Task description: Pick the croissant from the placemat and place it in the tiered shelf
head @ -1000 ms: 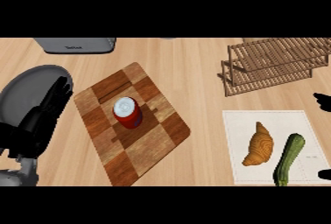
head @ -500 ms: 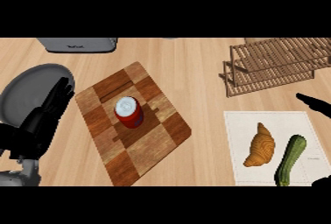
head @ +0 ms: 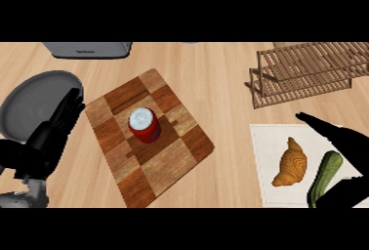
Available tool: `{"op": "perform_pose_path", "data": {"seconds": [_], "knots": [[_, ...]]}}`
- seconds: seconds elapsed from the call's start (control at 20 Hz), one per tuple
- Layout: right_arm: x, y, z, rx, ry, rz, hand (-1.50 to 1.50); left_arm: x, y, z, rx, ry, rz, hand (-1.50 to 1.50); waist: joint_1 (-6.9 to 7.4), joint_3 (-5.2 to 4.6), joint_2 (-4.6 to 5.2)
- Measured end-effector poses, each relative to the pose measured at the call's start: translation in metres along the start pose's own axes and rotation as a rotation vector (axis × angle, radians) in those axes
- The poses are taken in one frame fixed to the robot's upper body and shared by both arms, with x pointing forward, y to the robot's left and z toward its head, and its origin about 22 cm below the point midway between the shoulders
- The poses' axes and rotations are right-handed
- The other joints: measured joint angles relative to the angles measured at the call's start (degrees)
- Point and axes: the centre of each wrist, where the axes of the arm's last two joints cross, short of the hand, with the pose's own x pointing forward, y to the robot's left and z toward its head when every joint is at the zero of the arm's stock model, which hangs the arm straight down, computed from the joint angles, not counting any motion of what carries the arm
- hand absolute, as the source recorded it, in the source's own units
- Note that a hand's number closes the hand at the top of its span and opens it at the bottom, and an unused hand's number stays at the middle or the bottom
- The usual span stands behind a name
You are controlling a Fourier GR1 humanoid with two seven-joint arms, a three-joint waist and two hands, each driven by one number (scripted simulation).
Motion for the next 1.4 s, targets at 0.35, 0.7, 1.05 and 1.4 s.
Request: {"op": "perform_pose_path", "data": {"seconds": [0.35,0.7,1.05,1.4], "knots": [[0.012,0.01,-0.017,0.031,0.035,0.053,-1.5,0.001,0.005,0.002,0.002,-0.009,0.003,0.0,-0.13,0.01,-0.03],[0.014,0.016,-0.029,0.141,0.101,0.119,-1.5,0.005,-0.001,0.004,0.001,-0.007,0.005,0.0,-0.17,0.02,-0.04],[0.026,0.029,-0.038,0.177,0.166,0.194,-1.5,0.006,-0.007,0.0,0.002,-0.011,0.001,0.0,-0.22,0.01,-0.04],[0.023,0.036,-0.043,0.167,0.258,0.302,-1.5,0.009,-0.002,-0.003,0.007,-0.007,0.006,0.0,-0.27,0.01,-0.04]]}}
